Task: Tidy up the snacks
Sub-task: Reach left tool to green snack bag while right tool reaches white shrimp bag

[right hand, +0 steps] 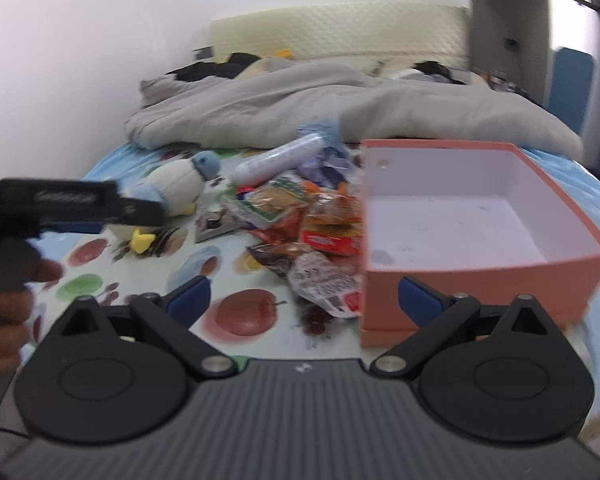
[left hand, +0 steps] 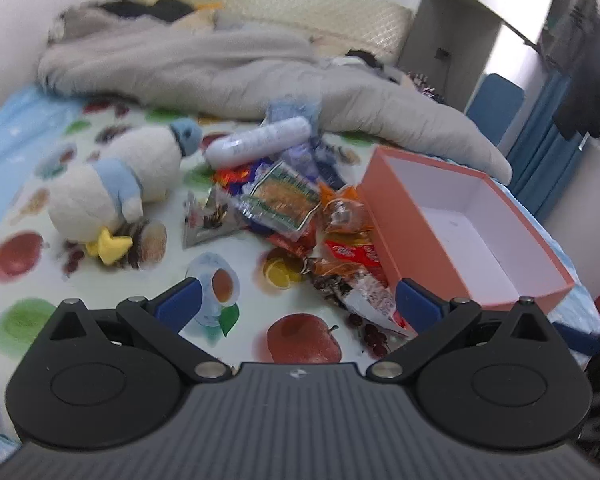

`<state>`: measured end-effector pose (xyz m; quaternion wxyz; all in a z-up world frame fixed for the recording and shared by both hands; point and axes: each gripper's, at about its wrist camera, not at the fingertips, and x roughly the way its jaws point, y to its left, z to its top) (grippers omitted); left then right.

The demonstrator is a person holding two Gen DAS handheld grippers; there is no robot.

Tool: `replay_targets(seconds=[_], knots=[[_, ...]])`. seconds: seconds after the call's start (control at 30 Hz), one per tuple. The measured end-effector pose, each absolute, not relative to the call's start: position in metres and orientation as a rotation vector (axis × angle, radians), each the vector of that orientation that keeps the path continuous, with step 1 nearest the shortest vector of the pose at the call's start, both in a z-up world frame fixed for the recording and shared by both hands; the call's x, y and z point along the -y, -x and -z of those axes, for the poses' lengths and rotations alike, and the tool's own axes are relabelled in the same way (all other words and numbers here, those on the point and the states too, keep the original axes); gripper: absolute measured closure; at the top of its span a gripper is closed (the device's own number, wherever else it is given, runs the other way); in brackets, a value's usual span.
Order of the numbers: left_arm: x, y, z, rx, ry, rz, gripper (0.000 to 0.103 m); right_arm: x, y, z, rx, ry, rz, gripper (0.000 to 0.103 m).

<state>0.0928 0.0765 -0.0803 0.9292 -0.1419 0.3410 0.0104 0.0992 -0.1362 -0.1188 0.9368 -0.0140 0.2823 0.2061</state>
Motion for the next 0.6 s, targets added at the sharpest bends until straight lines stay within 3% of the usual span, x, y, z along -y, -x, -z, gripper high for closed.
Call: replay_targets(seconds=[0.1, 0.17, 0.2, 0.6], knots=[[-0.091, -0.113, 0.096, -0.705, 0.329, -0.007, 0.000, 0.120, -0.108, 0.126, -0.579, 0.068, -0.471, 0.012], [-0.099, -0.127, 0.106, -0.710, 0.361, 0.018, 0.000, 0.109, -0.116, 0.135, -0.590, 0.105, -0.497, 0.032], [-0.103, -0.135, 0.111, -0.714, 0.377, 0.021, 0.000, 0.103, -0.121, 0.140, -0.590, 0.131, -0.495, 0.035], [-0.141, -0.236, 0.174, -0.747, 0.535, 0.085, 0.010, 0.055, -0.173, 0.191, -0.583, 0.381, -0.509, 0.038]])
